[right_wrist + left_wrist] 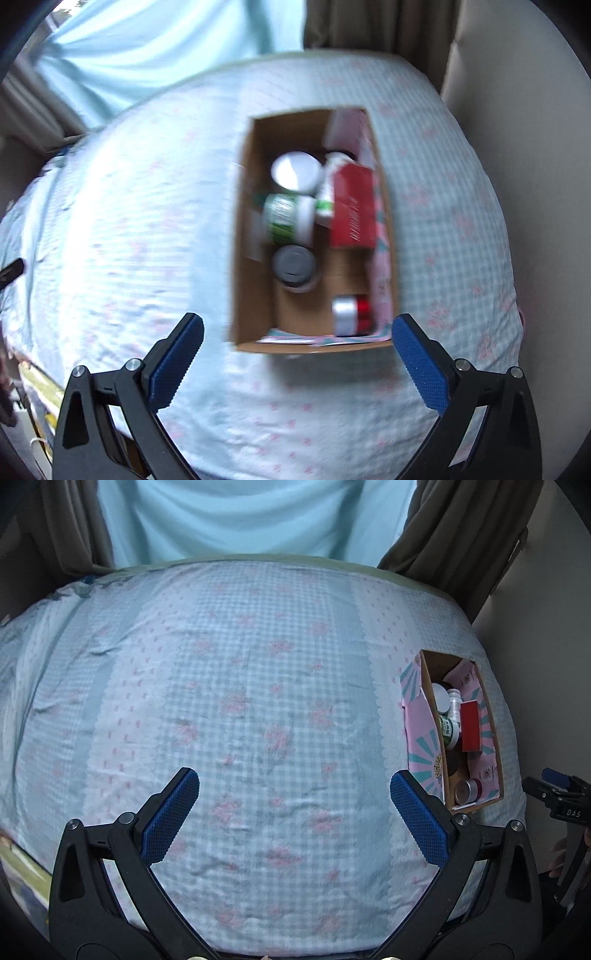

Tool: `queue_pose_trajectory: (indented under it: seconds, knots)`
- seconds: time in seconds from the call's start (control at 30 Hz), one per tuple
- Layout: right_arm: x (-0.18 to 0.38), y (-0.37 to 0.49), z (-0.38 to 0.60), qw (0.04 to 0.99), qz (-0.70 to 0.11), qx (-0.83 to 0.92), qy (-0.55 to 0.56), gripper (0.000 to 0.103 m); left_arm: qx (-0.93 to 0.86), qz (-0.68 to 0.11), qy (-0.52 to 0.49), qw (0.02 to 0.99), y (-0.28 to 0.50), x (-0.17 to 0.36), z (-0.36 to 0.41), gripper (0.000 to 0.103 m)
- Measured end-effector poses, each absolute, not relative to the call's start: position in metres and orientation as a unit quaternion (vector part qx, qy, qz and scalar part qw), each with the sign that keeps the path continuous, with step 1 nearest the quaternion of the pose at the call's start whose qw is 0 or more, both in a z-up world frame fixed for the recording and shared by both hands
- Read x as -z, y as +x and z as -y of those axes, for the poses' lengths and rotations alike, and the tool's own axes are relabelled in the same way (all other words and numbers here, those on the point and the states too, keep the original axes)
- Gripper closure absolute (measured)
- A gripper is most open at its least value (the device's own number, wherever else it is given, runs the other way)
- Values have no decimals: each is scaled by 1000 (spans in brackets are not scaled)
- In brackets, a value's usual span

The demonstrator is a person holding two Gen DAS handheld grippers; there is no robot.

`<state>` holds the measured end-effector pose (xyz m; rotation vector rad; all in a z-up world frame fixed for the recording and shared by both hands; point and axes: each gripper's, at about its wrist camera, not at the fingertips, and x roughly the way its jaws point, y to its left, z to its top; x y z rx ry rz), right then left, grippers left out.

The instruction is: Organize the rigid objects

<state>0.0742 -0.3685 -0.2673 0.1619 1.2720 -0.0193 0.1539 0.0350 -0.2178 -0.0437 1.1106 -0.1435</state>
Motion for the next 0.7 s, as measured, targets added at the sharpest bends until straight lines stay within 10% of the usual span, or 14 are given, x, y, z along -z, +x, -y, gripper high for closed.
queue_pose_trajectory:
  seconds: [0.7]
  knots:
    - [59,3,290,891,-453,0,39,1,32,-387,11,922,50,51,-14,0]
